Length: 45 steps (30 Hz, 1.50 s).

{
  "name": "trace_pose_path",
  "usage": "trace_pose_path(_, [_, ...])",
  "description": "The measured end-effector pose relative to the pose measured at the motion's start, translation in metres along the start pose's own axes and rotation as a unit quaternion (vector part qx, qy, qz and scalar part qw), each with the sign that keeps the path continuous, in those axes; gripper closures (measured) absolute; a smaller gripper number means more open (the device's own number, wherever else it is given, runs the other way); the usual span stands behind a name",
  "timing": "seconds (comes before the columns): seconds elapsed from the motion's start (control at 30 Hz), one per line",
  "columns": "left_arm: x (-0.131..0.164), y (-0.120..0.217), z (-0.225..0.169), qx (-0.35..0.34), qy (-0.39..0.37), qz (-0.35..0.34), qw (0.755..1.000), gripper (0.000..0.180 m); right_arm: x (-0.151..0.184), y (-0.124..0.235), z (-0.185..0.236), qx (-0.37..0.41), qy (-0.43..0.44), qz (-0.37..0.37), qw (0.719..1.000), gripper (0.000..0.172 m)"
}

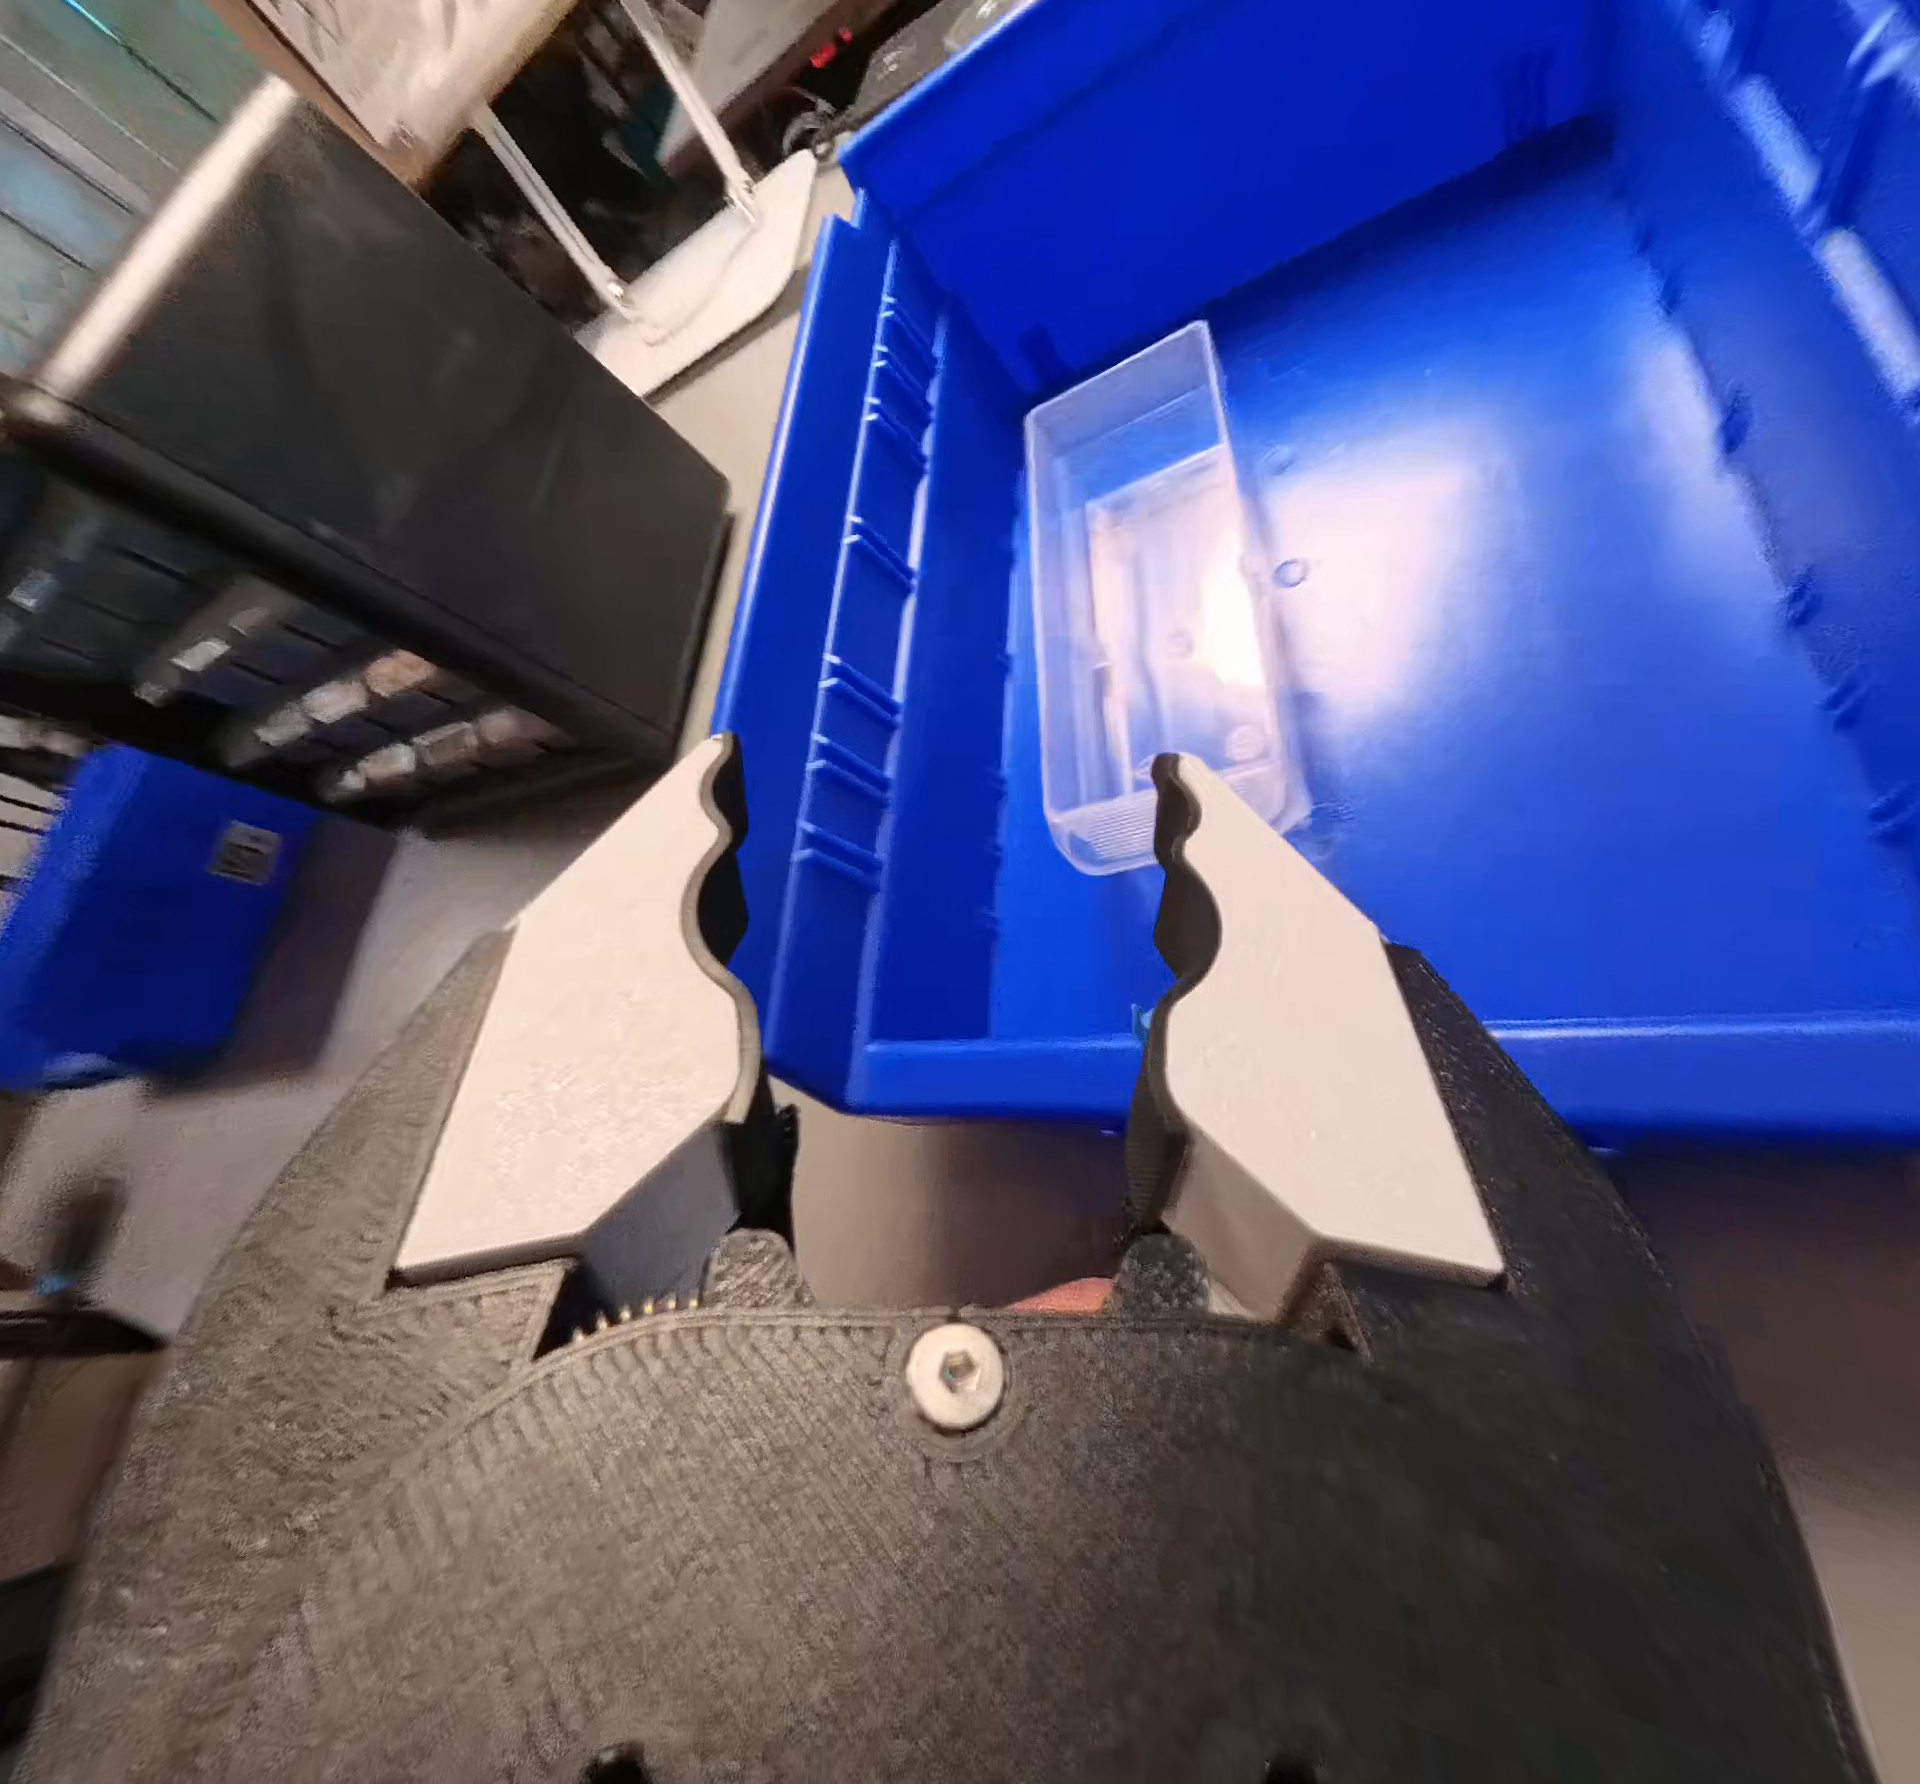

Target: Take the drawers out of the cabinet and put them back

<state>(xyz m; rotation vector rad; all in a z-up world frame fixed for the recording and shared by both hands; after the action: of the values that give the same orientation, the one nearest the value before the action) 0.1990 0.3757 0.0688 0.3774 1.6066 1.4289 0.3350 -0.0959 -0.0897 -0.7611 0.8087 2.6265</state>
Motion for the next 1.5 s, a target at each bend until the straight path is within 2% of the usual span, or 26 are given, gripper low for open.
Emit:
trace_pose_path(0.1, [0.0, 0.0, 0.0, 0.0, -0.001, 0.002, 1.0, 0.109, -0.007, 0.007, 0.004, 0.044, 0.073, -0.014, 0.996, 0.088])
trace_pose_path(0.2, [0.0, 0.0, 0.0, 0.0, -0.001, 0.001, 1.0, 0.109, -0.011, 0.014, 0.024, 0.032, 0.121, -0.038, 0.991, 0.09])
trace_pose_path(0.3, [0.0, 0.0, 0.0, 0.0, -0.001, 0.001, 1.0, 0.109, 0.014, 0.012, 0.08, -0.09, 0.15, -0.025, 0.984, 0.1])
trace_pose_path(0.37, [-0.001, 0.0, 0.0, 0.001, -0.001, 0.003, 1.0, 0.109, 0.048, 0.002, 0.127, -0.209, 0.15, -0.014, 0.966, 0.113])
trace_pose_path(0.47, [-0.002, 0.0, 0.0, 0.001, -0.002, 0.009, 1.0, 0.11, 0.106, -0.033, 0.184, -0.357, 0.087, 0.036, 0.929, 0.118])
trace_pose_path(0.53, [-0.002, 0.0, 0.0, 0.002, -0.002, 0.013, 1.0, 0.11, 0.134, -0.07, 0.208, -0.397, 0.015, 0.05, 0.916, 0.119])
trace_pose_path(0.67, [-0.003, 0.0, 0.001, 0.004, -0.002, 0.021, 1.0, 0.111, 0.159, -0.149, 0.228, -0.394, -0.166, 0.034, 0.904, 0.122])
trace_pose_path(0.7, [-0.004, 0.0, 0.001, 0.004, -0.002, 0.023, 1.0, 0.11, 0.162, -0.164, 0.231, -0.384, -0.195, 0.025, 0.902, 0.123])
trace_pose_path(0.77, [-0.004, 0.0, 0.001, 0.005, -0.004, 0.025, 1.0, 0.111, 0.166, -0.181, 0.242, -0.383, -0.202, 0.004, 0.902, 0.124])
trace_pose_path(0.9, [-0.003, 0.0, 0.001, 0.005, -0.006, 0.017, 1.0, 0.11, 0.172, -0.19, 0.269, -0.388, -0.168, -0.016, 0.906, 0.128])
trace_pose_path(1.13, [-0.001, 0.0, 0.001, 0.003, -0.008, 0.005, 1.0, 0.11, 0.171, -0.199, 0.274, -0.342, -0.157, -0.057, 0.925, 0.129])
trace_pose_path(1.3, [-0.002, 0.0, 0.001, 0.005, -0.009, 0.007, 1.0, 0.11, 0.169, -0.207, 0.269, -0.323, -0.17, -0.068, 0.928, 0.155])
trace_pose_path(1.37, [-0.002, 0.0, 0.001, 0.005, -0.009, 0.008, 1.0, 0.11, 0.171, -0.207, 0.269, -0.341, -0.174, -0.069, 0.921, 0.162])
trace_pose_path(1.43, [-0.002, 0.0, 0.001, 0.005, -0.007, 0.008, 1.0, 0.117, 0.172, -0.205, 0.269, -0.346, -0.182, -0.062, 0.919, 0.162])
trace_pose_path(1.47, [-0.002, 0.0, 0.001, 0.004, -0.007, 0.007, 1.0, 0.11, 0.174, -0.203, 0.268, -0.349, -0.185, -0.058, 0.917, 0.162])
trace_pose_path(1.5, [-0.002, 0.0, 0.001, 0.004, -0.007, 0.007, 1.0, 0.117, 0.177, -0.199, 0.268, -0.355, -0.188, -0.054, 0.914, 0.163])
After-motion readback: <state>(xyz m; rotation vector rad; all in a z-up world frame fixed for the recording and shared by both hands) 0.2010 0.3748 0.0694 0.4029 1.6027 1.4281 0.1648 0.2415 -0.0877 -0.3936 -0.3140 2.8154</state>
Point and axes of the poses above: each gripper's, where its closed fingertips meet, y back along the fingers, x out of its underside, z = x × y across the jaws, the point moved 8 cm from there along y, back along the fingers, and after that the axes turned 15 degrees about -y, right-handed, at the moved point
